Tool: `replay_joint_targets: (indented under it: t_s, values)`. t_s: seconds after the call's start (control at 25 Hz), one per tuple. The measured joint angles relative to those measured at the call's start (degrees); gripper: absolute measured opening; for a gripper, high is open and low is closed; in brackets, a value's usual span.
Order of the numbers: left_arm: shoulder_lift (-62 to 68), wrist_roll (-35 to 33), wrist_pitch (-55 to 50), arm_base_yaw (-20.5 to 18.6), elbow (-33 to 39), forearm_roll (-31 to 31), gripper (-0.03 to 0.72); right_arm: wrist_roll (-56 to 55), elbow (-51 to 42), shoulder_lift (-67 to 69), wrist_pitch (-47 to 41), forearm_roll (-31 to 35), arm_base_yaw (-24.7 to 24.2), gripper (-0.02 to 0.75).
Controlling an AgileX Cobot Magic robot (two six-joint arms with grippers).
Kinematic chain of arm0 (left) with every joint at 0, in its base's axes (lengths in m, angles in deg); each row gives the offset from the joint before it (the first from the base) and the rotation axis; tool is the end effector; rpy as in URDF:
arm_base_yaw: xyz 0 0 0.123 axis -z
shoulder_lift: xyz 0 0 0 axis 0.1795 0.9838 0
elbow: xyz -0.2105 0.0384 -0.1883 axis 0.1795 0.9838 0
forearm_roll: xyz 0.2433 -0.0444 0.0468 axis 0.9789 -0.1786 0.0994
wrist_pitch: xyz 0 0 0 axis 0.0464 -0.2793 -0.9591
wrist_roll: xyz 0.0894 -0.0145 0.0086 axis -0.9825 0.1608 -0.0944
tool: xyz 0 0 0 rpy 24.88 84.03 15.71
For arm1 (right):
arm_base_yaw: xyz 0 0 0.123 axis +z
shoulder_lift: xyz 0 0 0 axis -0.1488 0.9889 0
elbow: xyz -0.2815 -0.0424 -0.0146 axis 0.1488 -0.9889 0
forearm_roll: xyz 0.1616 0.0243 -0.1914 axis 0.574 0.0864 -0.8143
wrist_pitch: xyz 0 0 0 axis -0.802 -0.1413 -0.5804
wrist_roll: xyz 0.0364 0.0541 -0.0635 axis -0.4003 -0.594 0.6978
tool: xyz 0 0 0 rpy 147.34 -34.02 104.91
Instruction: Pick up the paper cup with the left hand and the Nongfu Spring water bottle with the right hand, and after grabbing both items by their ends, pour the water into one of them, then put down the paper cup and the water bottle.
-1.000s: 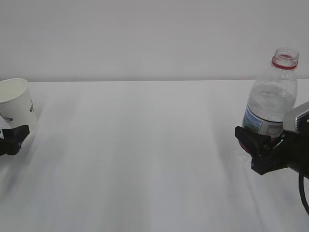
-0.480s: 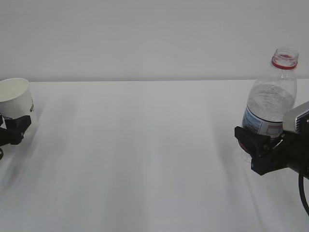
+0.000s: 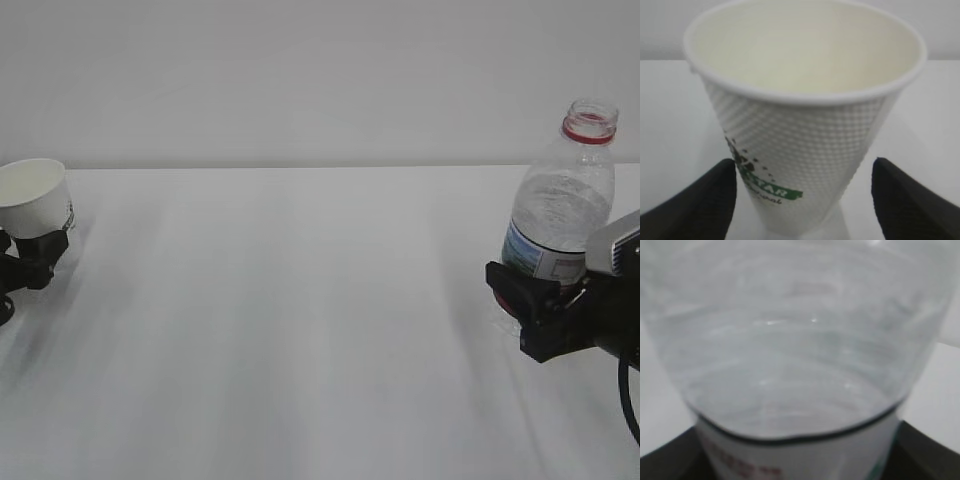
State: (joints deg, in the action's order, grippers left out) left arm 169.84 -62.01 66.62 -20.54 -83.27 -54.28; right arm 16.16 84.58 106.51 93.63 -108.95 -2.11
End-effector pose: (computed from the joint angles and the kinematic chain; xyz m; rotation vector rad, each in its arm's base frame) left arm 0.3216 0.0288 0.0770 0.0370 1.8515 -0.1895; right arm 0.2257 0.0532 0.1372 -0.4817 1.7826 0.2356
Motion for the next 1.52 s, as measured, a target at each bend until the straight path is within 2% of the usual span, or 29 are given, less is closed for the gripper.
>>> replay_joint_targets:
  t_s: [0.12, 0.28, 0.4, 1.12, 1.52]
  values:
    - [1.17, 0.00, 0.00, 0.00, -1.02, 0.00, 0.623, 0.00, 0.00, 0.00, 0.00, 0.00, 0.00, 0.524]
    - [2.66, 0.00, 0.00, 0.00, -2.32, 0.00, 0.678, 0.00, 0.00, 0.00, 0.00, -0.12, 0.00, 0.524]
    - [3.23, 0.00, 0.00, 0.00, -2.39, 0.09, 0.690, 0.00, 0.00, 0.00, 0.00, -0.22, 0.00, 0.524]
    - [5.46, -0.75, 0.23, 0.00, -7.59, 0.13, 0.691, 0.00, 0.00, 0.00, 0.00, -0.22, 0.00, 0.523]
    - [6.43, -0.75, 0.23, 0.00, -7.98, 0.22, 0.676, 0.00, 0.00, 0.00, 0.00, -0.30, 0.00, 0.524]
